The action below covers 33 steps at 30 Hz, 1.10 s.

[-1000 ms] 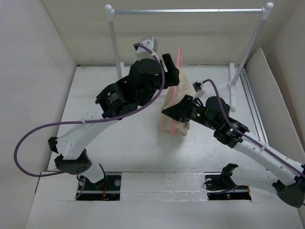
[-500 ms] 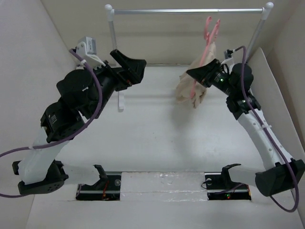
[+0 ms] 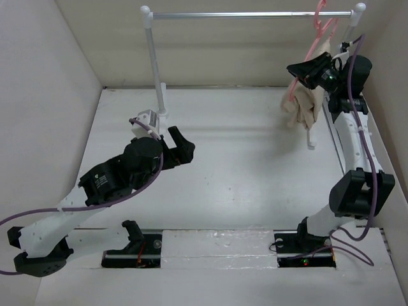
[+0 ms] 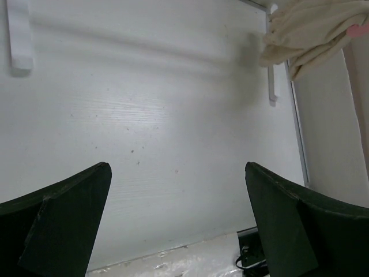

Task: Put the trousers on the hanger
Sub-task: Place the hanger at the clothesline.

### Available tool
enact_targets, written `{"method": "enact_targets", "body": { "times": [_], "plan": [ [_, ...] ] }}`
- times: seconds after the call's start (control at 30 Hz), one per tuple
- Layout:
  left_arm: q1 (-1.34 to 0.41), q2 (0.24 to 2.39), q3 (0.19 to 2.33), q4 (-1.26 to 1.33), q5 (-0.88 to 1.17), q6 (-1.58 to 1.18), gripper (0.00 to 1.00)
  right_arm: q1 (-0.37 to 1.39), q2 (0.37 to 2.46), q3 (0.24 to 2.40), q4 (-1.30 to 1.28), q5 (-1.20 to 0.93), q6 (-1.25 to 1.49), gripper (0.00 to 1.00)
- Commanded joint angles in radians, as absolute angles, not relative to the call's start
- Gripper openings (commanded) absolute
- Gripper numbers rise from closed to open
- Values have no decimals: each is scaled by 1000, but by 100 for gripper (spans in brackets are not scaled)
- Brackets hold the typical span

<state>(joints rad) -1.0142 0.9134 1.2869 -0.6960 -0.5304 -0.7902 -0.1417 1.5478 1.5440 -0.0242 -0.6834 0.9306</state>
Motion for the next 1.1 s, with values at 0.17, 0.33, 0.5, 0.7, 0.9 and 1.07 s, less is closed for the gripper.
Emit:
{"method": "enact_targets", "body": {
  "times": [0.17, 0.33, 0.5, 0.7, 0.9, 1.07],
  "plan": [
    [-1015, 853, 1267, -744, -532, -883, 99, -195, 1652, 1694, 214, -791, 955, 0],
    [-1015, 848, 1252, -746, -523, -900, 99, -204, 1681, 1632, 345, -821, 1048, 0],
    [-1015, 841, 1246, -753, -523, -913, 99, -225, 1666, 1554, 382, -819, 1046, 0],
    [-1015, 833, 1236, -767, -526, -928, 99, -271, 1621, 1456, 385, -821, 1020, 15],
    [-1015, 824, 1247, -790, -541, -934, 99, -324, 1614, 1481, 359, -865, 980, 75],
    [-1015, 830, 1278, -793, -563, -925, 99, -356, 1618, 1606, 146, -881, 798, 100]
  ]
}}
